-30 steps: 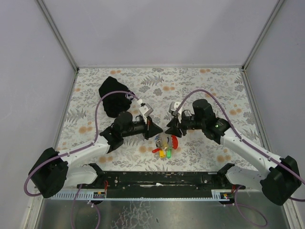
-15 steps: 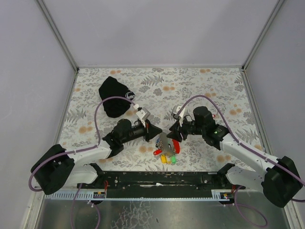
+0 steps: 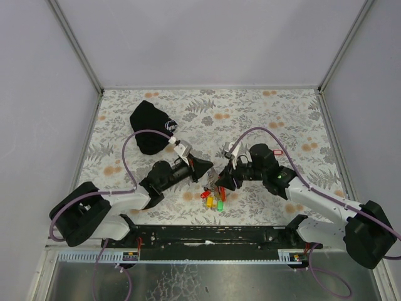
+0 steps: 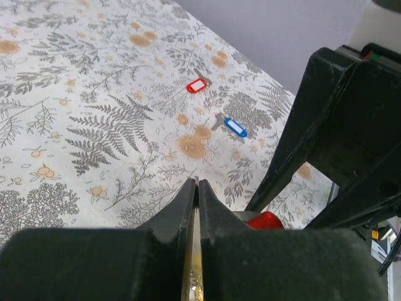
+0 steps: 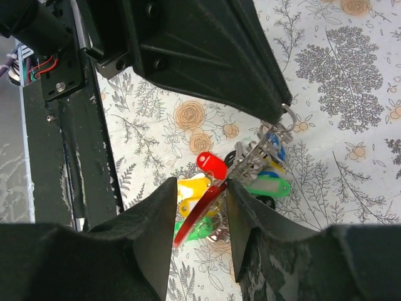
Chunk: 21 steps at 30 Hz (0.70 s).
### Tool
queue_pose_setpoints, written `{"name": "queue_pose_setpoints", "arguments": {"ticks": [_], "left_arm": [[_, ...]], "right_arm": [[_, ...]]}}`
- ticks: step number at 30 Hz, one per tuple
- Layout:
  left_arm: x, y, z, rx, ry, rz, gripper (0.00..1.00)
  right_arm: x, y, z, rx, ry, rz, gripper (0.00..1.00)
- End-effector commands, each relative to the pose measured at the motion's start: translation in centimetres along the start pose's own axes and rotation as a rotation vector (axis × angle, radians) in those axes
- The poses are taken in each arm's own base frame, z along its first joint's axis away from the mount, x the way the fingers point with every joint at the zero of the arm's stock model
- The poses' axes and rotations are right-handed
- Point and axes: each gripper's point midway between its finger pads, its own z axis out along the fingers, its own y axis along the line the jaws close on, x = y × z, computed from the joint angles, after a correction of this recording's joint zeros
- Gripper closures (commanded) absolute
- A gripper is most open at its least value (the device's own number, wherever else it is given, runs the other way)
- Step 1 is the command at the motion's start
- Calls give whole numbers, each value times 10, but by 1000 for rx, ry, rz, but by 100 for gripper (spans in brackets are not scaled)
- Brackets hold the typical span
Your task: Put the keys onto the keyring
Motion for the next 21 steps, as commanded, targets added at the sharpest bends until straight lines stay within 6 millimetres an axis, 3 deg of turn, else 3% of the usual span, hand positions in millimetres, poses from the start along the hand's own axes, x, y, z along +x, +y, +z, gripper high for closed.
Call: {"name": "queue_pose_setpoints", "arguments": {"ticks": [1, 5, 10, 15, 21], "left_arm": [[-45, -13, 3, 43, -211, 23, 100], [-51, -23, 3, 102, -254, 23, 100], [-51, -25, -4, 139, -293, -3, 100], [-54, -30, -9, 180, -312, -19, 100], [-55, -31, -15, 209, -311, -26, 100]], "right_arm": [[-26, 15, 1, -54, -75, -10, 57], [-39, 15, -3, -40, -108, -42, 55], [-62, 18, -23, -8, -182, -152, 50], [-76, -1, -37, 34, -254, -202, 48], [-80, -22, -38, -14, -307, -194, 48]]}}
